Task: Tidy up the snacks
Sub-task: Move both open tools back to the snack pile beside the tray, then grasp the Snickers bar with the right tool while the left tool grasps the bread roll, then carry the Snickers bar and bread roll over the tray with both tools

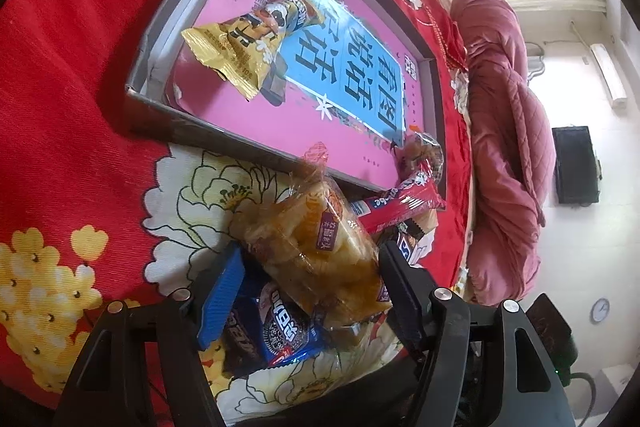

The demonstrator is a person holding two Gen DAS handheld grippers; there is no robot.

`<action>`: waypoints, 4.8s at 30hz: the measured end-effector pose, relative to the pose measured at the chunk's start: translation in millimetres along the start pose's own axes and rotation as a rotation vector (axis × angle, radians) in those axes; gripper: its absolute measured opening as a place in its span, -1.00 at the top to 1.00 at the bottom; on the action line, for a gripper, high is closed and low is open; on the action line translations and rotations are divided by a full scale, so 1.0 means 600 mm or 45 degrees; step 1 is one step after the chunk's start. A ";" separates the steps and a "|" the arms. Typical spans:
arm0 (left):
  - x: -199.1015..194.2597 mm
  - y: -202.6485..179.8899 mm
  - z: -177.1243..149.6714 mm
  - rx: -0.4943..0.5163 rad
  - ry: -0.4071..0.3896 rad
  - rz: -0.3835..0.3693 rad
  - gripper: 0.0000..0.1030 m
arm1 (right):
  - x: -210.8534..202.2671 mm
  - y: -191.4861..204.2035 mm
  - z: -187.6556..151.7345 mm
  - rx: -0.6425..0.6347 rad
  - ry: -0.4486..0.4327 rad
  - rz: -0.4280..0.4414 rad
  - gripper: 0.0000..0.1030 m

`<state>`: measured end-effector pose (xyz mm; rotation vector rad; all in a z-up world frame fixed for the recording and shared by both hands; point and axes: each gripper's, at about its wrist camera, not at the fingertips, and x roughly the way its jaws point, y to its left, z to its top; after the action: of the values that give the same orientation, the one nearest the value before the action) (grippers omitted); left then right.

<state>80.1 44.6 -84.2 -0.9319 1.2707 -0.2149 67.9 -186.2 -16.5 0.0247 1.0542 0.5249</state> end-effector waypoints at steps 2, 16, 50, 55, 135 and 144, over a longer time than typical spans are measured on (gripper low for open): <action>0.001 0.002 0.002 -0.014 0.005 -0.008 -0.36 | 0.004 -0.001 0.000 0.006 0.009 -0.001 -0.41; 0.005 0.018 0.013 -0.092 -0.002 -0.061 -0.24 | 0.024 0.009 -0.001 0.032 0.050 0.033 -0.04; -0.040 -0.007 0.005 0.059 -0.089 -0.073 0.03 | 0.005 -0.015 0.005 0.081 -0.045 0.133 0.57; -0.041 -0.009 0.005 0.065 -0.091 -0.065 0.03 | 0.013 -0.027 0.008 0.116 -0.044 0.125 0.57; -0.113 -0.112 0.074 0.274 -0.423 0.126 0.08 | -0.044 -0.099 0.076 0.184 -0.326 0.193 0.66; -0.083 -0.105 0.075 0.275 -0.381 0.215 0.08 | -0.037 -0.117 0.086 0.217 -0.329 0.171 0.66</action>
<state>124.7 57.0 -4.6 -0.6403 1.0197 -0.0739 130.4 -245.2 9.0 0.3076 0.8446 0.5360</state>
